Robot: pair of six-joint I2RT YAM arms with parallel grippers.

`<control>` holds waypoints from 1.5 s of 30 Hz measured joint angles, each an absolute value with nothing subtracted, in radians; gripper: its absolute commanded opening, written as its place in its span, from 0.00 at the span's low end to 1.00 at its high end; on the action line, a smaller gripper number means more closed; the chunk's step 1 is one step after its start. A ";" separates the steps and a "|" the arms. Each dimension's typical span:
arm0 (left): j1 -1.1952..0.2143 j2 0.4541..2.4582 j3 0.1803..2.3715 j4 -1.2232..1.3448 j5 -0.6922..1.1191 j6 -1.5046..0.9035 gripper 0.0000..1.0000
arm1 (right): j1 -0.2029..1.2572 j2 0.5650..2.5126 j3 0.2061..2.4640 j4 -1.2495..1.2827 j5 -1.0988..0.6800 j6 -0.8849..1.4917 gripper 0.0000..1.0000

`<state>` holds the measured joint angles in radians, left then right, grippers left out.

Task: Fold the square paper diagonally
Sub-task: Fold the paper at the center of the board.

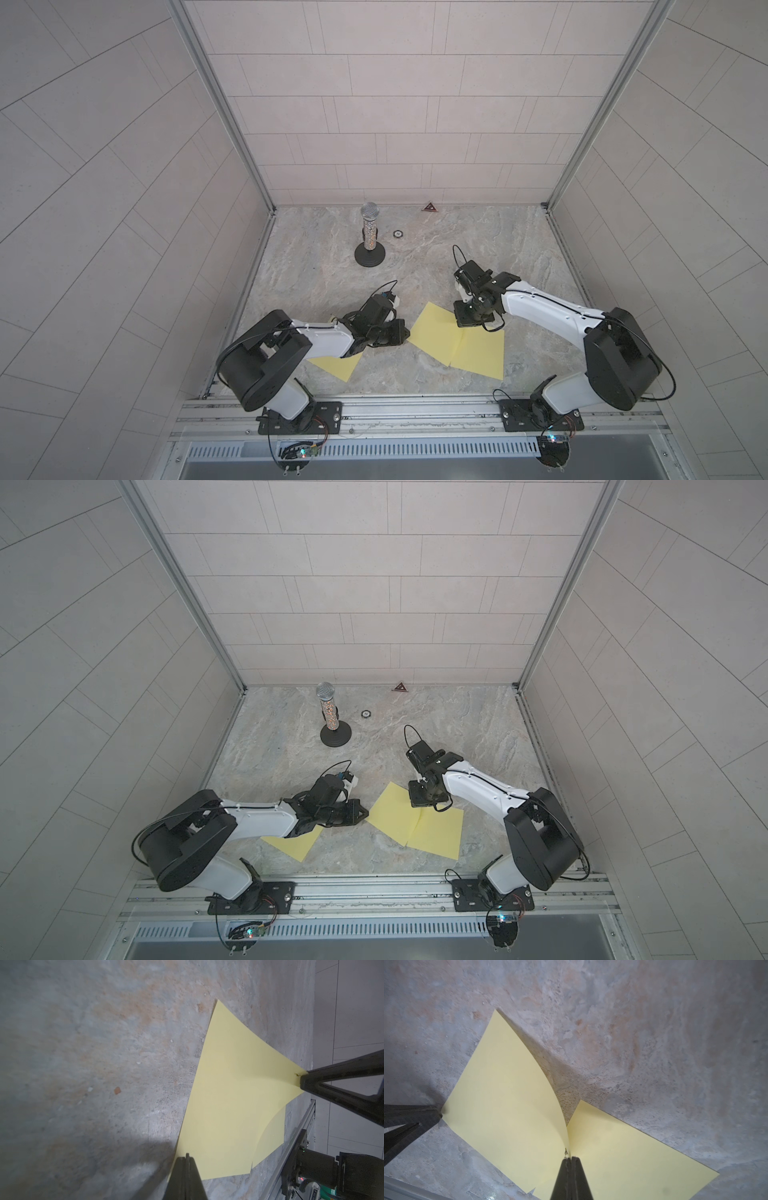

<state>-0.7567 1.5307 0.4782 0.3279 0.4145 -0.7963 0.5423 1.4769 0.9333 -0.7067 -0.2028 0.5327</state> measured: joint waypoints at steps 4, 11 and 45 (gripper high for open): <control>-0.764 1.531 0.477 0.330 0.411 -0.797 0.00 | 0.542 1.477 0.933 -0.706 -0.202 0.535 0.00; -0.769 1.539 0.476 0.323 0.395 -0.797 0.00 | 0.543 1.475 0.933 -0.706 -0.204 0.536 0.00; -0.807 1.577 0.443 0.456 0.271 -0.844 0.00 | 0.798 1.509 0.854 -0.259 -0.440 0.815 0.00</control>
<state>-0.8066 1.5772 0.4427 0.4557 0.2707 -0.8440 0.7979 1.5093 0.8539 -0.2592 -0.4400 0.8154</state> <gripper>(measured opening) 0.049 0.040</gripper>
